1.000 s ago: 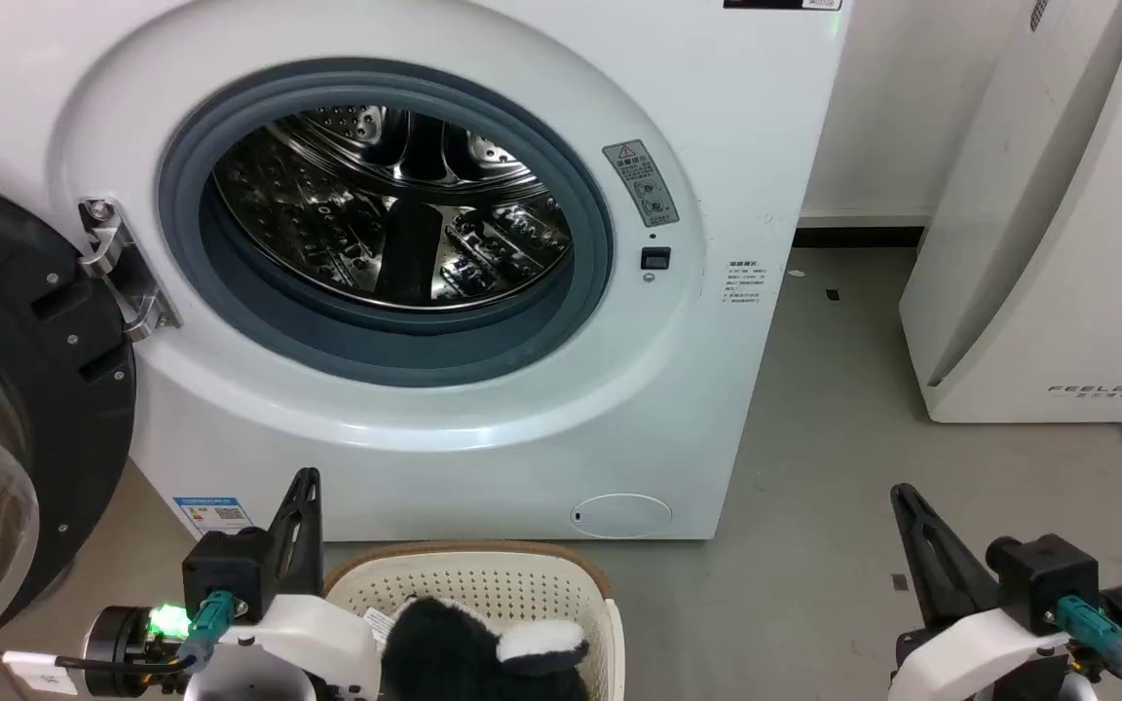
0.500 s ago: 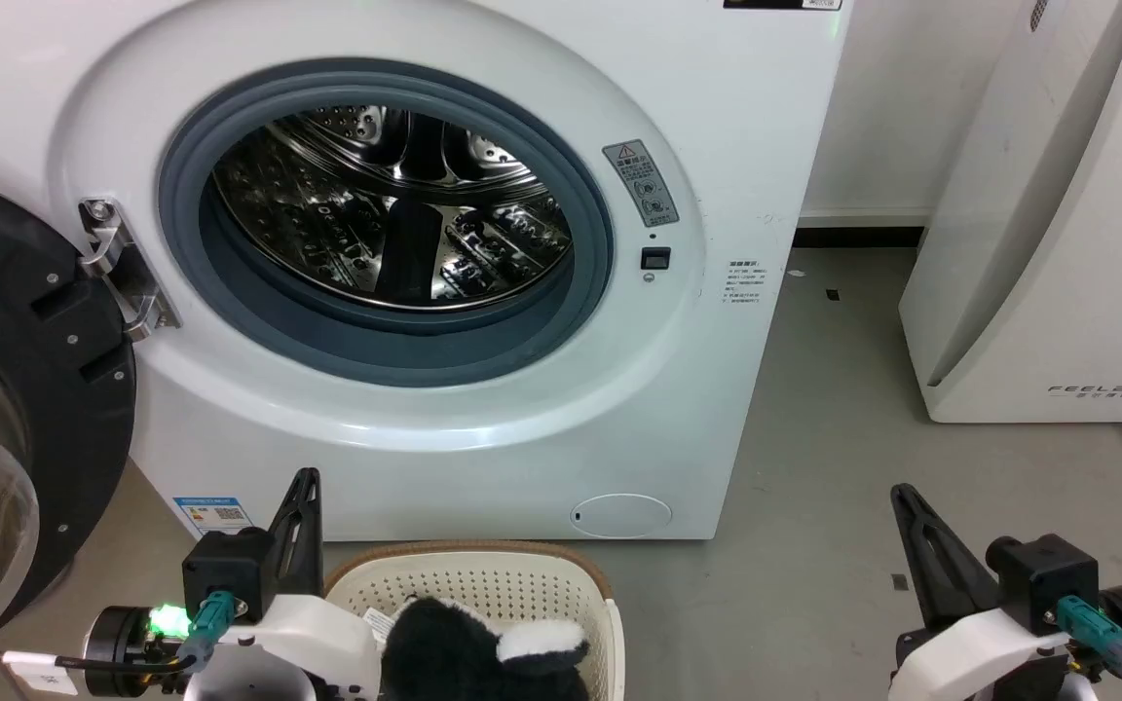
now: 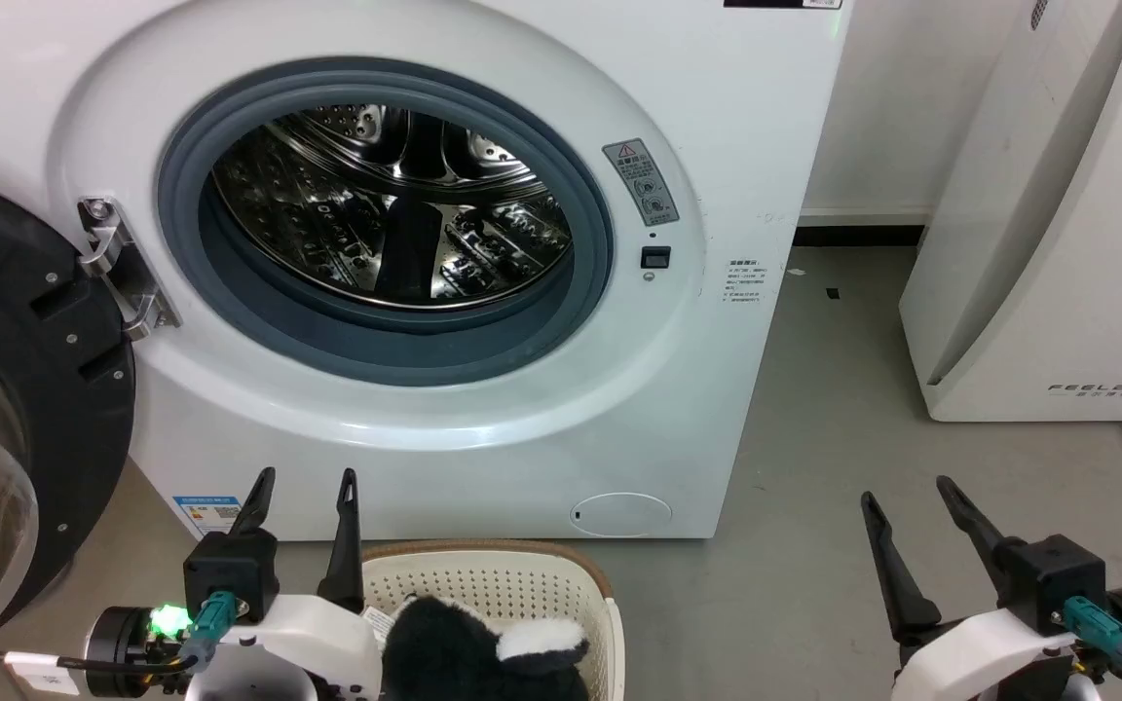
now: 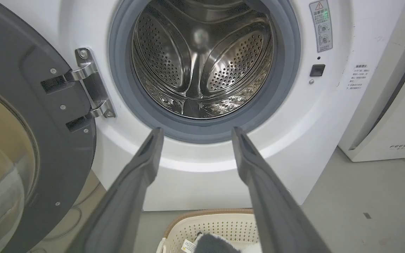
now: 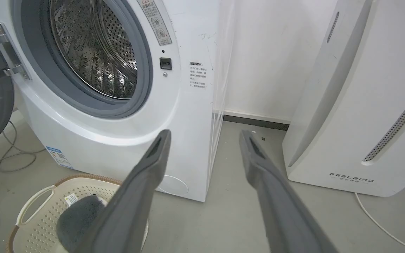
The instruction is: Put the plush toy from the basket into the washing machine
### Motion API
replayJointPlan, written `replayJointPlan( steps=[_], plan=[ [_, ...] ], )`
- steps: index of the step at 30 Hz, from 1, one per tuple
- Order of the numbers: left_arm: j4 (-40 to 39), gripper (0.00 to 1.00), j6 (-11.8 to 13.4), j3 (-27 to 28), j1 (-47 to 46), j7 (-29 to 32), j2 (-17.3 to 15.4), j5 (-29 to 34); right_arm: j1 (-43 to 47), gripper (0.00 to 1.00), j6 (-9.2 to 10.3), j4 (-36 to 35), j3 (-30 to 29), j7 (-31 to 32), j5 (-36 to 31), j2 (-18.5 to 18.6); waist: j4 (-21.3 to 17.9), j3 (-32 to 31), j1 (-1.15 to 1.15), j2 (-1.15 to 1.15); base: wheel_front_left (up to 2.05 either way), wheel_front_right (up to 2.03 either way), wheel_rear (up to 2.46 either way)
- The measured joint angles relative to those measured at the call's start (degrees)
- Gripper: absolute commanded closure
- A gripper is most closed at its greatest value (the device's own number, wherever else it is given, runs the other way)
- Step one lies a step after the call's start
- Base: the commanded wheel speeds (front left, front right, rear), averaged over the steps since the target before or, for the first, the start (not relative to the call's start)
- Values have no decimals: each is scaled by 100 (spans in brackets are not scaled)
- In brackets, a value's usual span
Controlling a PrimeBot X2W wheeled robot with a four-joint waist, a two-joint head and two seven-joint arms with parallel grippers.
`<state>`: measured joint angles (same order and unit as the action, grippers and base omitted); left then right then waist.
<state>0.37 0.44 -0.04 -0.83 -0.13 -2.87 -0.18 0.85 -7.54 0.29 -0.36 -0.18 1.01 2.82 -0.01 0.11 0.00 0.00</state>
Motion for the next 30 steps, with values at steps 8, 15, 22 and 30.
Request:
replayJointPlan(
  steps=[8, 15, 22, 30],
  plan=[
    [20, 0, 46, -67, -9, -100, 0, -2, 0, 0, 0, -21, -78, -100, 112, 0, -7, 44, 0, 0, 0, 0, 0],
    [209, 0, 46, -125, -72, -181, -1, -1, -1, 0, 1, -51, -129, -183, 234, 0, -27, 111, 0, 0, 0, 0, 0],
    [471, 0, 46, -232, -257, -263, -24, 2, -5, 0, 1, -57, -186, -254, 369, 0, -74, 215, 0, 0, 0, 0, 0],
    [898, 0, 41, -417, -509, -355, -97, 47, -54, 0, 1, -60, -246, -356, 465, 0, -155, 376, 0, 0, 0, 0, 0]
  ],
)
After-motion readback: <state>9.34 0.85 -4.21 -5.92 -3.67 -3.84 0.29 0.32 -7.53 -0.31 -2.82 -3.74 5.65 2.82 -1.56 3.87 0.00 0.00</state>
